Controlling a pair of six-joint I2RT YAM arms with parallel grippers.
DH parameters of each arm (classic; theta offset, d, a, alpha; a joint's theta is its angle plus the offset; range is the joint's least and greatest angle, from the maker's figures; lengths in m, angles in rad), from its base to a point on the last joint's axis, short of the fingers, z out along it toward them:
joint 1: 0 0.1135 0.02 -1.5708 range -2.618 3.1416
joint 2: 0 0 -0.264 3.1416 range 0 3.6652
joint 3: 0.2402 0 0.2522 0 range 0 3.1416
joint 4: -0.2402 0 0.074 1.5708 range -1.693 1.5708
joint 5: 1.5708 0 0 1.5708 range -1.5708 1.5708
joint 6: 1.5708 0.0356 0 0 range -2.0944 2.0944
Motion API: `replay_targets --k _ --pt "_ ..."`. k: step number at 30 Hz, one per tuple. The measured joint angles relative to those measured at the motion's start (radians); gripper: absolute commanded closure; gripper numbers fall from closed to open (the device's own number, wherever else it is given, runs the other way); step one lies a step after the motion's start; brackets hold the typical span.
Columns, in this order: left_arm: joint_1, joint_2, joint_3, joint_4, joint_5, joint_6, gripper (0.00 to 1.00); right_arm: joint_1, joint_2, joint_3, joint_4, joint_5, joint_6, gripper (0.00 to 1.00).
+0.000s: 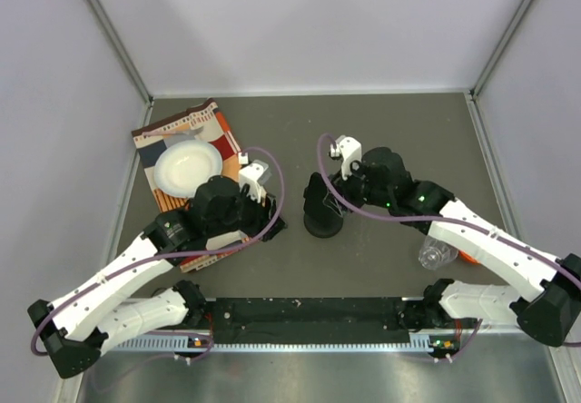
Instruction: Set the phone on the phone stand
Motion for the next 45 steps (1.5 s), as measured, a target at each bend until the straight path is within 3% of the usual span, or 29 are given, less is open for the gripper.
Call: replay_targets --k 5,15,19,28,32,37,45 --pt "0.006 0.0 -0.001 0.057 0.026 0.004 0.42 -0.008 -0.047 -0.013 -0.033 -0.052 0.023 0.42" --pt "0.023 -0.011 -0.023 0.124 0.057 0.026 0.42 -0.021 -0.103 -0.048 0.01 -0.109 0.092 0.46" --pt "0.023 -0.027 -0.037 0.136 0.064 0.026 0.42 -0.032 -0.081 -0.048 0.033 -0.117 0.111 0.54" --pt "0.023 -0.063 -0.047 0.162 0.079 0.025 0.42 -0.078 -0.068 -0.049 0.066 -0.167 0.108 1.0" --pt "0.023 -0.072 -0.052 0.165 0.082 0.026 0.42 -0.164 -0.068 -0.049 0.08 -0.265 0.066 1.0" --pt "0.023 -0.069 -0.054 0.168 0.087 0.029 0.42 -0.373 -0.044 -0.044 0.088 -0.479 -0.028 1.0" --pt "0.024 -0.005 -0.053 0.186 0.128 0.035 0.43 -0.604 0.197 0.151 0.04 -0.66 -0.245 1.0"
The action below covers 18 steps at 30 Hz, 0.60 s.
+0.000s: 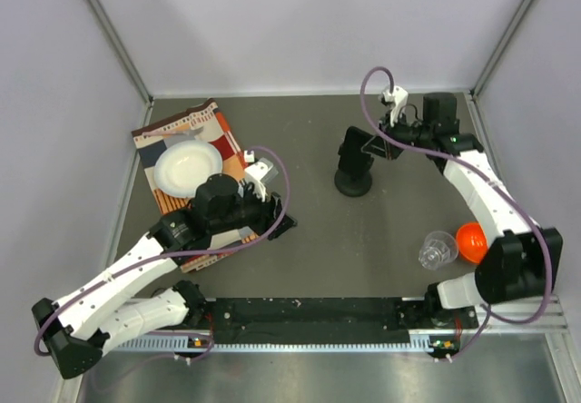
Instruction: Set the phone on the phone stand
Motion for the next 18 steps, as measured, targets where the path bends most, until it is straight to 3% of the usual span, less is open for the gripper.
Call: replay_targets --k 6,14,18 --pt "0.001 0.042 0.012 0.005 0.038 0.005 0.43 -0.049 0.286 0.328 -0.124 -0.16 -0.194 1.0" --pt "0.012 0.09 0.023 0.01 0.064 0.028 0.43 -0.055 0.705 0.969 -0.454 -0.308 -0.452 1.0" --pt "0.026 0.129 0.041 0.007 0.067 0.05 0.44 -0.055 0.815 1.118 -0.514 -0.322 -0.51 1.0"
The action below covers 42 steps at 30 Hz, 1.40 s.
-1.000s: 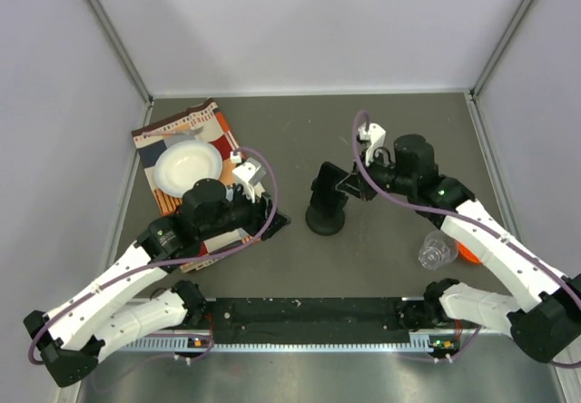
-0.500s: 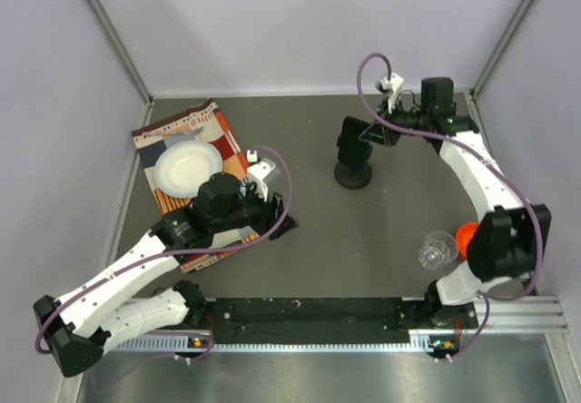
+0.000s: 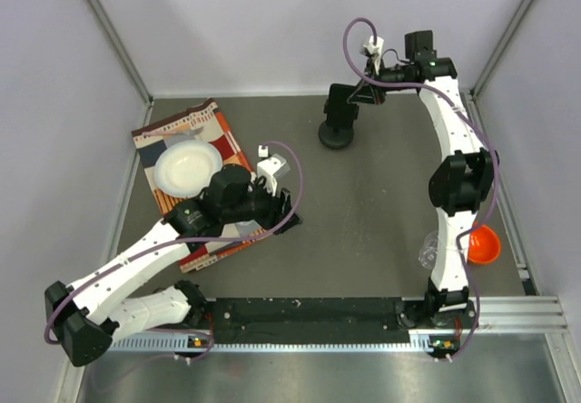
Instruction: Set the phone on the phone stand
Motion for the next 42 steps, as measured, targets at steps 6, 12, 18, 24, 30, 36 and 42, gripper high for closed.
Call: replay_targets --k 6,12,18,24,30,36,42 --pt "0.014 0.033 0.01 0.001 0.014 0.02 0.44 -0.004 0.113 0.135 -0.067 -0.009 -0.01 1.0" --pt "0.019 0.06 0.012 0.004 0.027 0.021 0.44 -0.043 0.133 0.151 -0.069 -0.045 0.042 1.0" --pt "0.021 0.071 0.013 0.005 0.051 0.021 0.44 -0.107 0.131 0.148 -0.068 -0.079 0.079 1.0" --pt "0.022 0.07 0.013 0.009 0.063 0.021 0.44 -0.13 0.13 0.133 -0.07 -0.058 0.076 1.0" --pt "0.022 0.07 0.013 0.012 0.075 0.02 0.44 -0.132 0.13 0.128 -0.09 -0.056 0.061 1.0" --pt "0.022 0.07 0.013 0.012 0.077 0.02 0.44 -0.13 0.13 0.128 -0.098 -0.054 0.052 0.74" --pt "0.022 0.066 0.013 0.012 0.076 0.018 0.43 -0.116 0.128 0.139 -0.08 -0.028 0.068 0.31"
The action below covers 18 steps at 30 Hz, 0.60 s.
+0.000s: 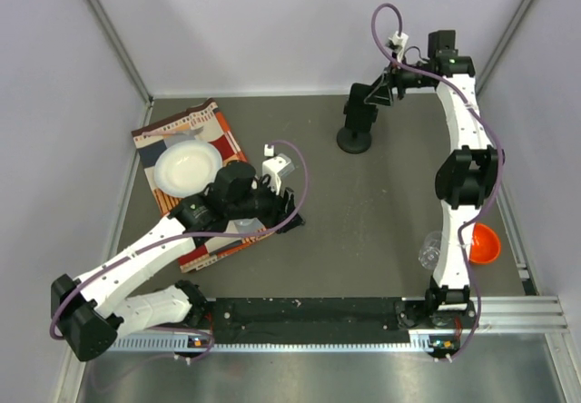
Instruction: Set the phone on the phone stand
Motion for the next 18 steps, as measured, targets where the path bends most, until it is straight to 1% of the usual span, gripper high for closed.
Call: replay_targets --k 1,2,3,4,5,8,10,12,16,18 --pt "0.0 -0.005 0.0 0.0 -0.001 -0.001 0.43 0.003 -0.002 0.004 0.005 0.008 0.006 0.25" --pt "0.0 -0.011 0.0 0.0 -0.001 -0.002 0.43 0.005 -0.004 0.006 0.01 0.015 0.016 0.16" --pt "0.0 -0.021 0.0 0.0 -0.002 -0.005 0.43 0.008 -0.005 0.014 0.014 0.024 0.032 0.1" --pt "0.0 -0.032 0.0 0.0 -0.002 -0.007 0.43 0.01 -0.009 0.019 0.023 0.038 0.052 0.07" --pt "0.0 -0.044 0.0 0.0 -0.002 -0.01 0.43 0.013 -0.018 0.019 0.036 0.061 0.083 0.07" --pt "0.001 -0.084 0.0 0.0 -0.003 -0.023 0.43 0.024 -0.062 0.01 0.089 0.198 0.194 0.06" --pt "0.002 -0.122 -0.003 0.002 -0.008 -0.029 0.43 0.046 -0.132 -0.044 0.127 0.337 0.286 0.06" --pt "0.002 -0.157 -0.011 0.006 -0.014 -0.033 0.43 0.08 -0.24 -0.137 0.165 0.496 0.381 0.05" --pt "0.002 -0.23 -0.031 0.007 -0.03 -0.042 0.41 0.187 -0.498 -0.359 0.222 0.826 0.558 0.04" --pt "0.002 -0.265 -0.043 0.007 -0.039 -0.042 0.41 0.243 -0.642 -0.483 0.245 0.96 0.635 0.03"
